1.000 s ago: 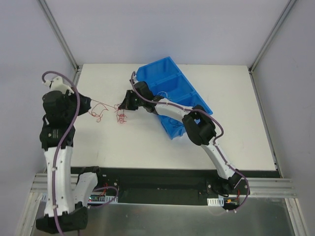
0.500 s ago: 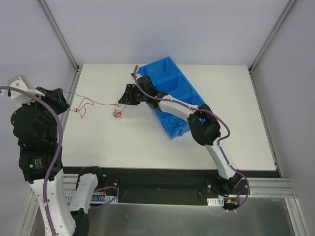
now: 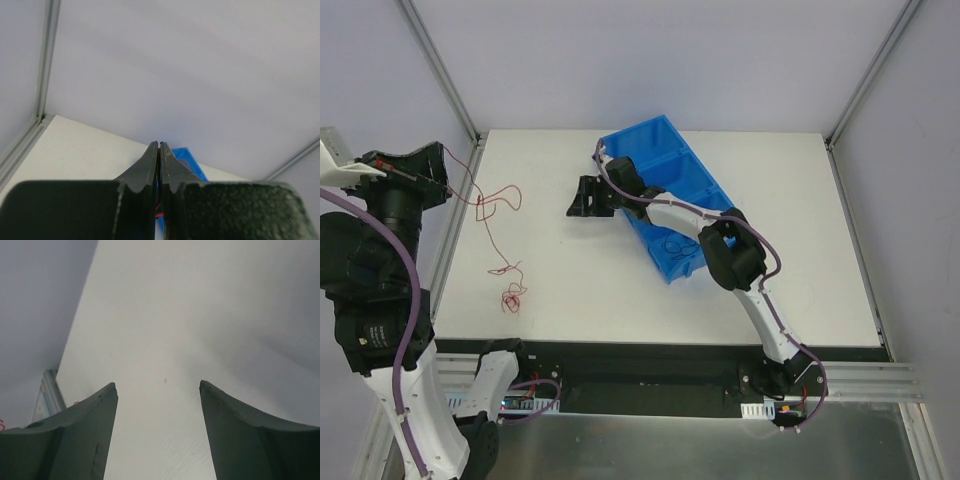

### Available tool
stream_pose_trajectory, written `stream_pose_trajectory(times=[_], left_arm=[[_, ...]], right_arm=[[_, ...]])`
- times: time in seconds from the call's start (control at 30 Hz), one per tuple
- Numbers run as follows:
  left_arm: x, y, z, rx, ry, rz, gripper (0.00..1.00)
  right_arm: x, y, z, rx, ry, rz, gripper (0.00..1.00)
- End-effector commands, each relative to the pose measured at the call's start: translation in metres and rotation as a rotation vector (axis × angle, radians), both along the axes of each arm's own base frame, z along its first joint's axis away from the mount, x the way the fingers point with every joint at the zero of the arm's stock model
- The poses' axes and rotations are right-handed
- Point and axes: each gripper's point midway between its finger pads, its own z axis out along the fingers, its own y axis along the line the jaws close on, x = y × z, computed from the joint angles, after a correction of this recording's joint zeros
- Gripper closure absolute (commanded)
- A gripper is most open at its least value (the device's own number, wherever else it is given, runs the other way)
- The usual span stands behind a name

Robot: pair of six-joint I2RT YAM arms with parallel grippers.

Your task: Untangle the cables

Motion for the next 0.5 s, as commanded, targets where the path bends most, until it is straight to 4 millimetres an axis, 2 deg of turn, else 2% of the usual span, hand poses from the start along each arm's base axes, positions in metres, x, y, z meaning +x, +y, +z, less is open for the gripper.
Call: stream_pose_trajectory(times=[0.0,0.07,0.13,0.23,0.37,0.47], left_arm=[[0.002,-0.022,0.032,-0.050,-0.093,-0.127,1.00],[0.006,-0.023,0.035,-0.064,-0.106,-0.136,1.00],[0.009,-0.024,0.041,-0.073,-0.122,-0.146,1.00],[0.018,-0.025,0.046,-0.071,-0.133,-0.161,1.00],[0.034,-0.017,0.046,-0.080,-0.139,-0.132,1.00],[0.047,-0.019,0.047,-0.092,-0.137,-0.155,1.00]], right_arm=[[-0.045,0.054,0.085,0.309,-0.243,0.358,0.27],[-0.068,0.066,0.098,0.434,-0.273,0.432,0.23],[-0.082,0.072,0.116,0.570,-0.300,0.450,0.18],[-0.104,0.077,0.145,0.747,-0.313,0.490,0.16],[-0.111,0.083,0.141,0.769,-0.340,0.456,0.15],[-0.099,0.082,0.128,0.733,-0.323,0.356,0.15]])
